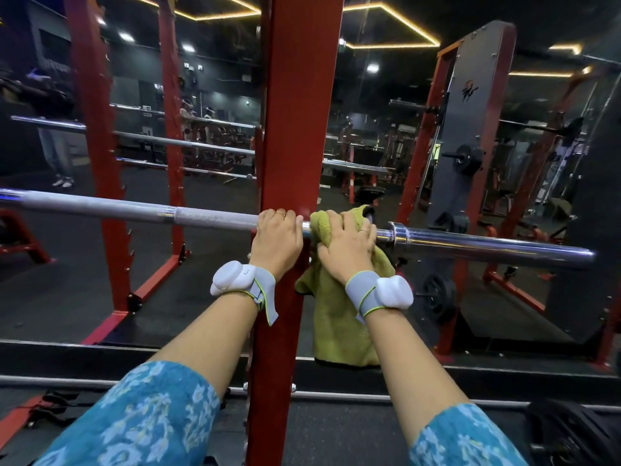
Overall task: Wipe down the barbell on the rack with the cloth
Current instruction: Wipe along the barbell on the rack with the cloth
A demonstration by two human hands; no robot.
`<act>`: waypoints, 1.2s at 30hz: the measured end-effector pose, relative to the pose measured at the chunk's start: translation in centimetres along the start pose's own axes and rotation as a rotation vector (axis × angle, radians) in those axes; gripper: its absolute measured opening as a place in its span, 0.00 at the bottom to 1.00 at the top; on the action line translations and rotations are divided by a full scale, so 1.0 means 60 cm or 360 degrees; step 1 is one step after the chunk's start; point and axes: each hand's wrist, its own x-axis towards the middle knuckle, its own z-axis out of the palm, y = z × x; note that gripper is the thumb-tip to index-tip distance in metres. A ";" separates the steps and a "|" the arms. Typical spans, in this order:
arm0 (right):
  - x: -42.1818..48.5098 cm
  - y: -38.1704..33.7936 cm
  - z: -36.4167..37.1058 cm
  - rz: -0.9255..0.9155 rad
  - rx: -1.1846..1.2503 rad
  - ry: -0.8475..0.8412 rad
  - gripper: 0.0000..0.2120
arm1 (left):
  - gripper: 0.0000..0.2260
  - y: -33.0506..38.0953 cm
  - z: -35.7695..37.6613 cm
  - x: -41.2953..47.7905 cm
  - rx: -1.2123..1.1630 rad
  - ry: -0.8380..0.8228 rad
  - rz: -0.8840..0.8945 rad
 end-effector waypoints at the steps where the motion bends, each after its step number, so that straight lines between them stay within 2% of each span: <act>1: -0.001 -0.007 0.002 -0.0054 0.0001 -0.0007 0.31 | 0.14 0.000 0.000 0.000 -0.0009 0.0009 0.0016; 8: 0.001 0.013 0.002 -0.0224 0.0020 0.0036 0.31 | 0.14 -0.003 -0.001 -0.001 0.0022 0.0016 0.0057; 15: 0.006 0.062 -0.008 -0.0001 0.0005 0.0167 0.27 | 0.14 -0.003 -0.004 0.000 -0.0009 -0.0001 0.0065; 18: -0.013 0.048 0.015 0.0031 0.0231 0.0293 0.28 | 0.14 -0.004 -0.004 -0.002 0.0009 -0.0008 0.0064; 21: -0.045 0.043 0.042 -0.0049 0.0456 0.0542 0.31 | 0.15 -0.002 -0.003 0.000 0.0001 0.0013 0.0039; 23: -0.060 0.049 0.051 -0.0085 0.0605 0.0672 0.29 | 0.15 -0.002 -0.001 0.000 0.0008 0.0012 0.0021; 26: -0.075 0.053 0.055 -0.0040 0.0822 0.0689 0.27 | 0.15 -0.003 0.000 -0.001 0.0010 -0.0007 0.0018; 29: -0.088 0.058 0.064 0.0076 0.1031 0.0537 0.25 | 0.16 -0.001 -0.004 0.000 0.0005 -0.0062 0.0006; 31: -0.091 0.056 0.059 0.0324 0.1489 0.0456 0.18 | 0.16 -0.001 -0.003 -0.001 0.0020 -0.0050 0.0014; 34: -0.082 0.060 0.038 0.1186 0.2397 0.0357 0.15 | 0.16 -0.003 -0.001 0.000 0.0017 -0.0006 0.0020; 36: -0.076 0.066 0.021 0.1543 0.2895 0.0335 0.12 | 0.16 -0.004 0.001 0.002 -0.0006 0.0012 0.0012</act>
